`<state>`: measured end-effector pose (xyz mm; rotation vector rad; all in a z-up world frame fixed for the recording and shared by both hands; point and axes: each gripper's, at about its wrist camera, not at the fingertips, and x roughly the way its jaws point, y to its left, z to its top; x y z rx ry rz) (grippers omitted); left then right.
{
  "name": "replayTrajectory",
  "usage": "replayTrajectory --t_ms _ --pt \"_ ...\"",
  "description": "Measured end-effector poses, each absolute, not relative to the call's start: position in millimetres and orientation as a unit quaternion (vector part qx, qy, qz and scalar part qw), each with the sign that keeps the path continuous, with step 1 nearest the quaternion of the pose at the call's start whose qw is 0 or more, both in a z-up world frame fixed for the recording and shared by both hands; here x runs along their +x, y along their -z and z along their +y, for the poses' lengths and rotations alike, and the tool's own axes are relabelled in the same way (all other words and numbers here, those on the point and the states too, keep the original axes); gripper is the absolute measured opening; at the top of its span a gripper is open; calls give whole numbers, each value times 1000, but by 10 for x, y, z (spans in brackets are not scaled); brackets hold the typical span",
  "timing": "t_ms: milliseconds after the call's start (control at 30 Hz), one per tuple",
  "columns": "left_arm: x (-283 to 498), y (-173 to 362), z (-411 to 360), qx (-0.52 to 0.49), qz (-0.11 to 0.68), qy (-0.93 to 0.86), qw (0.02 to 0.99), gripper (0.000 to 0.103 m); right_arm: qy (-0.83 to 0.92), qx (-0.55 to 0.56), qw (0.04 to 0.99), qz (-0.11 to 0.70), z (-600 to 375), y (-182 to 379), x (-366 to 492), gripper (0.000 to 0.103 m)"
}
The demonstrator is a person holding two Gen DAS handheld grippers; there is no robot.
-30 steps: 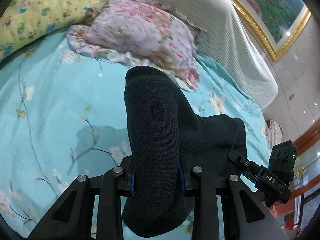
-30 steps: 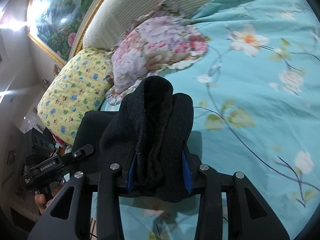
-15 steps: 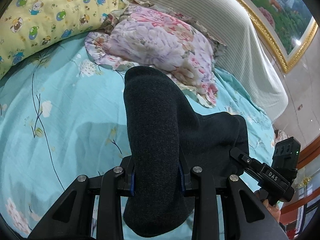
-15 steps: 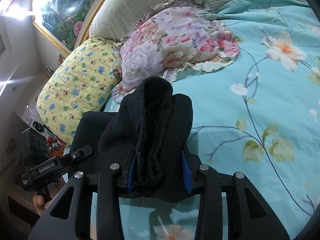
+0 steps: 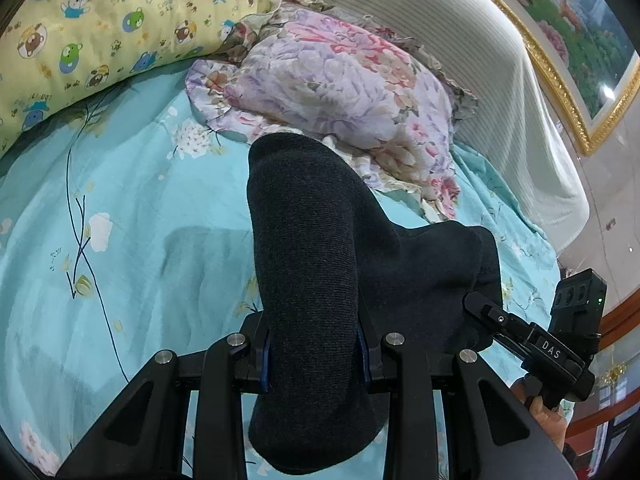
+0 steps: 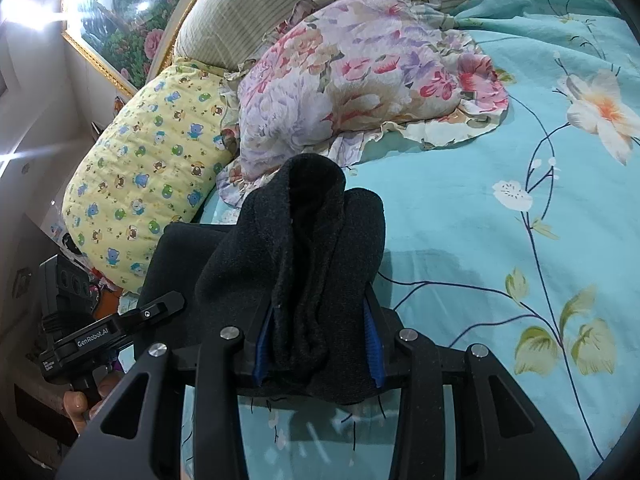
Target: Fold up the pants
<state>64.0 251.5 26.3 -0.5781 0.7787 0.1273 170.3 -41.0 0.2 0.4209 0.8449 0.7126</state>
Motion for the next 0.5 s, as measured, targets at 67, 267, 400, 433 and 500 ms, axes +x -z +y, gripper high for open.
replayTrajectory --t_ms 67,267,400,433,500 --pt "653 -224 2538 -279 377 -63 881 31 -336 197 829 401 -381 24 1738 40" --pt "691 -75 2596 -285 391 -66 873 34 -333 195 824 416 -336 140 1821 41" --pt "694 22 2648 -293 397 -74 867 47 -331 198 821 421 -357 200 1853 48" --pt "694 49 2664 -295 400 -77 865 48 -329 196 822 422 -361 209 1863 53" --pt "691 101 2688 -299 403 -77 861 53 -323 189 825 423 -366 226 1873 56"
